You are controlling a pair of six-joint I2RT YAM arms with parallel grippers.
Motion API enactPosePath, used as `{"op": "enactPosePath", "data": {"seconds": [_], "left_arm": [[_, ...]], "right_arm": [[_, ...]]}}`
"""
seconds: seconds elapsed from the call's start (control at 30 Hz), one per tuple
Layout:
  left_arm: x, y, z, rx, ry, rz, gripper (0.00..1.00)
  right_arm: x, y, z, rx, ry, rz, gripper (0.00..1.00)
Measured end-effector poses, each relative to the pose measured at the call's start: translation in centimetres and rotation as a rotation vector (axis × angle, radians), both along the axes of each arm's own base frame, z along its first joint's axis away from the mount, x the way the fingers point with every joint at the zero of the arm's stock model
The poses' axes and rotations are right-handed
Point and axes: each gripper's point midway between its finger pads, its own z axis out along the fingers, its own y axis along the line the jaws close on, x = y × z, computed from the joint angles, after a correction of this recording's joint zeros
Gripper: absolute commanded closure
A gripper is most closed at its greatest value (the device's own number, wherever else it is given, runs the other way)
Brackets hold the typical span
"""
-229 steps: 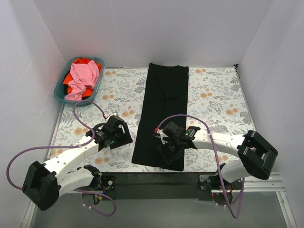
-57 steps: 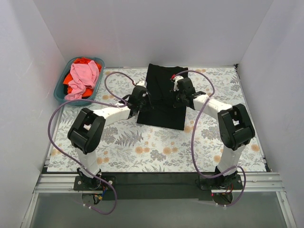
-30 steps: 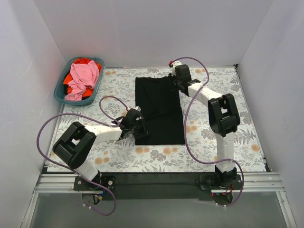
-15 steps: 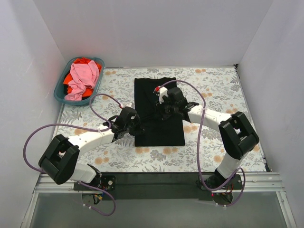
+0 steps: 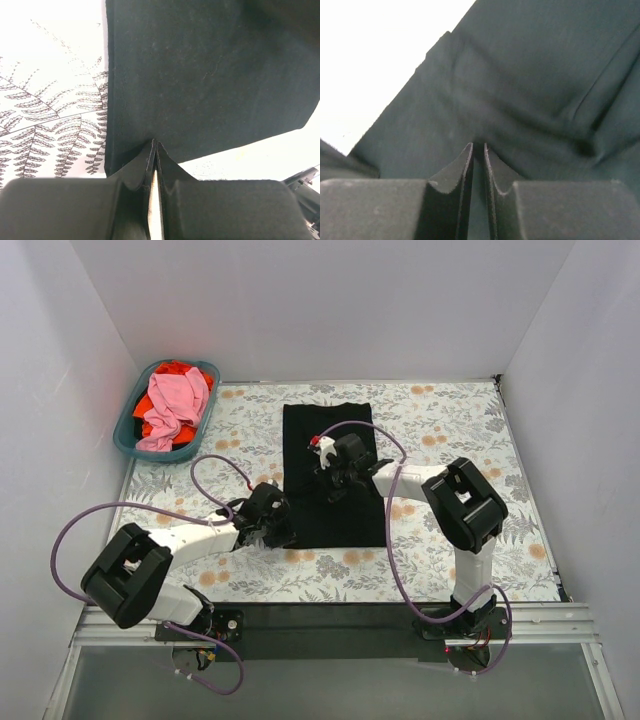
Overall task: Fold and stack the t-shirts
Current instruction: Fold the tshirt
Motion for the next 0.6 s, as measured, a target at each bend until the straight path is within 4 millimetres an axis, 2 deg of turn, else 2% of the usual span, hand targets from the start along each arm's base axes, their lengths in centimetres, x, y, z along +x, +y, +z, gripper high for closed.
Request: {"op": "enactPosePath", "data": {"seconds": [0.1, 0.2, 0.33, 0.4, 0.47, 0.53, 0.6], "left_arm": [[-0.3, -0.1, 0.0, -0.015, 0.006, 0.0, 1.0], [-0.6, 0.1, 0.0, -0.022, 0.007, 0.005, 1.0], [-1.1, 0.5, 0.0, -0.024, 0.011, 0.01, 0.99], [-1.4, 0.8, 0.1, -0.024, 0.011, 0.014, 0.95], [-1.7, 1.1, 0.3, -0.019, 0.012, 0.02, 0.93], [-1.4, 1.5, 0.8, -0.003, -0.006, 0.034, 0.91], [-0.6, 1.6, 1.8, 0.009, -0.04, 0.046, 0.91]], "right_arm": [[2.0, 1.0, 0.4, 0.006, -0.04, -0.016, 0.8], [4.8, 2.1, 0.8, 0.015, -0.082, -0.04, 0.8], [10.1, 2.6, 1.9, 0.037, -0.144, -0.092, 0.79], [12.8, 2.0, 2.6, 0.045, -0.173, -0.13, 0.77], [14.5, 0.8, 3.5, 0.048, -0.185, -0.161, 0.75], [15.5, -0.4, 4.7, 0.06, -0.194, -0.184, 0.72], [15.6, -2.0, 6.0, 0.078, -0.191, -0.205, 0.68]]}}
